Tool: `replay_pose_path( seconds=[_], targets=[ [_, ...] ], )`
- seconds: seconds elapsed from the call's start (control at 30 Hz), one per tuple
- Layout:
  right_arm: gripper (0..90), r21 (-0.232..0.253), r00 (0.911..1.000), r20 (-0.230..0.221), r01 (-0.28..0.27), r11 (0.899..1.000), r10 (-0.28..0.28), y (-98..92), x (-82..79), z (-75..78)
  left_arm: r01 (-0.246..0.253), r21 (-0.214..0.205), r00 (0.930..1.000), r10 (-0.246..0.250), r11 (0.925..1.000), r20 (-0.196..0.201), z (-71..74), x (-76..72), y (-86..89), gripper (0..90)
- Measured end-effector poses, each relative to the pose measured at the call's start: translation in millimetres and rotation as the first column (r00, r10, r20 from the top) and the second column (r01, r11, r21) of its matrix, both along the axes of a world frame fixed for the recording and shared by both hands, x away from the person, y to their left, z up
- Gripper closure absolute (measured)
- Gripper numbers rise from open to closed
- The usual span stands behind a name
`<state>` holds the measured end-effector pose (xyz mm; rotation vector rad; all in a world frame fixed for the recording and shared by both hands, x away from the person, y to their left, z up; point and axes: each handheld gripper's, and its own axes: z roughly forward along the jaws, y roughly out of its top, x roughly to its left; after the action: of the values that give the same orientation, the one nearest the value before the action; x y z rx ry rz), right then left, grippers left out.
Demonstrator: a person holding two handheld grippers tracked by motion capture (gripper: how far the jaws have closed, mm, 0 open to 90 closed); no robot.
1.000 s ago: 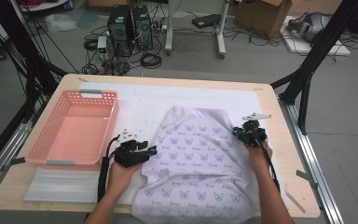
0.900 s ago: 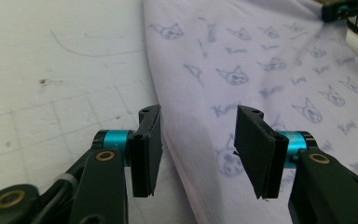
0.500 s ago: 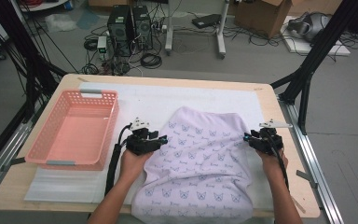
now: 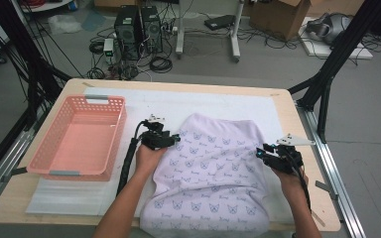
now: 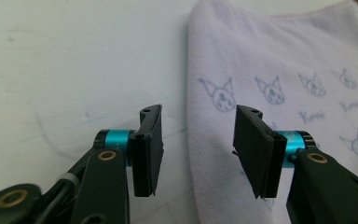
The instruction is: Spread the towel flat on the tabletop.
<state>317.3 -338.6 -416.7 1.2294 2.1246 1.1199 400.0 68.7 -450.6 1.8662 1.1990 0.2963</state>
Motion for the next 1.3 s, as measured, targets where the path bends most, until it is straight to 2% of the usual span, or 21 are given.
replay_pose_path(
  seconds=[0.03, 0.07, 0.1, 0.13, 0.17, 0.23, 0.33, 0.4, 0.43, 0.47, 0.5, 0.63, 0.7, 0.77, 0.9, 0.97, 1.03, 1.1, 1.17, 1.23, 1.3],
  targets=[
    [61.5, 0.004, 1.0, -0.001, -0.005, 1.0, 0.005, 0.7, -1.6, 0.1, -0.002, 0.026, 0.9998, 0.001, 0.9997, 0.02, -0.2, -1.1, -2.2, 54.5],
    [61.4, 0.006, 1.0, 0.0, -0.007, 1.0, 0.007, 1.1, -3.0, 0.3, -0.012, 0.074, 0.9991, 0.009, 0.9972, 0.041, 0.4, -2.8, -4.4, 59.8],
    [61.4, 0.012, 0.9999, 0.008, -0.012, 1.0, 0.012, 1.5, -5.3, -0.1, -0.005, 0.08, 0.9989, 0.001, 0.9968, 0.046, 0.8, -3.1, -4.0, 66.3],
    [61.4, 0.023, 0.9999, 0.01, -0.013, 1.0, 0.012, 1.5, -6.8, -1.1, 0.005, 0.062, 0.9994, -0.008, 0.998, 0.035, 1.9, -3.6, -2.8, 76.4],
    [61.4, 0.031, 0.9999, 0.009, -0.013, 0.999, 0.013, 1.2, -7.8, -2.7, -0.006, 0.078, 0.9992, 0.003, 0.9969, 0.039, 2.8, -4.2, -2.8, 85.5],
    [61.3, 0.042, 1.0, 0.001, -0.009, 0.999, 0.009, 1.0, -9.4, -6.3, -0.036, 0.105, 0.9982, 0.031, 0.9938, 0.052, 7.5, -7.0, -0.2, 87.0],
    [61.3, 0.037, 0.9998, -0.013, -0.014, 0.999, 0.015, 0.3, -9.4, -10.4, -0.1, 0.1, 0.9919, 0.091, 0.99, 0.088, 19.0, -12.1, 13.8, 87.4],
    [61.3, 0.048, 0.9999, -0.011, -0.012, 0.999, 0.013, -0.1, -10.2, -9.6, -0.114, 0.106, 0.9896, 0.103, 0.9879, 0.1, 24.9, -15.1, 20.4, 87.4],
    [61.2, 0.054, 0.9999, -0.01, -0.012, 0.998, 0.013, -0.1, -10.5, -8.9, -0.107, 0.122, 0.9895, 0.094, 0.9866, 0.11, 27.9, -17.8, 21.8, 87.4],
    [61.1, 0.059, 0.9999, -0.006, -0.011, 0.998, 0.011, 0.4, -10.5, -8.4, -0.096, 0.14, 0.9896, 0.08, 0.9854, 0.12, 29.7, -20.0, 21.1, 87.3],
    [60.9, 0.061, 0.9999, -0.007, -0.012, 0.998, 0.012, 1.0, -10.6, -8.2, -0.089, 0.14, 0.99, 0.072, 0.9861, 0.121, 30.9, -21.8, 18.4, 87.3],
    [60.6, 0.055, 0.9998, -0.012, -0.014, 0.998, 0.015, 4.2, -10.8, -8.6, -0.049, 0.102, 0.9905, 0.035, 0.9936, 0.133, 32.4, -26.5, 2.0, 86.3],
    [60.5, 0.054, 0.9998, -0.01, -0.016, 0.998, 0.017, 4.6, -11.0, -8.6, -0.012, 0.104, 0.9921, -0.001, 0.9945, 0.125, 29.9, -27.6, -10.7, 85.2],
    [60.5, 0.057, 0.9998, -0.011, -0.015, 0.998, 0.016, 4.5, -11.2, -8.6, 0.043, 0.089, 0.9944, -0.051, 0.9951, 0.092, 23.9, -28.3, -26.7, 81.1],
    [60.3, 0.053, 0.9998, -0.013, -0.014, 0.999, 0.015, 3.9, -11.2, -9.2, 0.131, 0.111, 0.9905, -0.135, 0.9852, 0.028, 11.1, -32.3, -50.2, 67.2],
    [60.2, 0.054, 0.9998, -0.013, -0.013, 0.998, 0.014, 3.9, -11.2, -9.4, 0.153, 0.115, 0.9865, -0.158, 0.9815, 0.04, 7.3, -36.0, -57.5, 57.5],
    [60.2, 0.053, 0.9998, -0.014, -0.015, 0.998, 0.016, 4.3, -11.4, -9.2, 0.196, 0.064, 0.9799, -0.198, 0.9785, 0.026, 8.8, -37.9, -58.5, 55.4],
    [60.2, 0.053, 0.9998, -0.015, -0.016, 0.998, 0.017, 4.8, -11.1, -9.4, 0.217, 0.062, 0.9749, -0.219, 0.9743, 0.038, 11.5, -39.5, -57.3, 54.1],
    [60.2, 0.052, 0.9997, -0.015, -0.017, 0.999, 0.018, 5.5, -10.6, -9.5, 0.172, 0.045, 0.9816, -0.175, 0.984, 0.077, 16.8, -38.2, -50.4, 53.9],
    [60.1, 0.051, 0.9997, -0.017, -0.017, 0.999, 0.018, 6.9, -10.8, -9.4, 0.08, 0.009, 0.9897, -0.08, 0.9968, 0.118, 21.8, -33.8, -39.5, 54.0],
    [60.1, 0.049, 0.9996, -0.014, -0.022, 0.999, 0.023, 7.4, -11.1, -9.2, 0.016, -0.024, 0.9894, -0.012, 0.9996, 0.145, 23.9, -27.9, -28.6, 55.3]
  ],
)
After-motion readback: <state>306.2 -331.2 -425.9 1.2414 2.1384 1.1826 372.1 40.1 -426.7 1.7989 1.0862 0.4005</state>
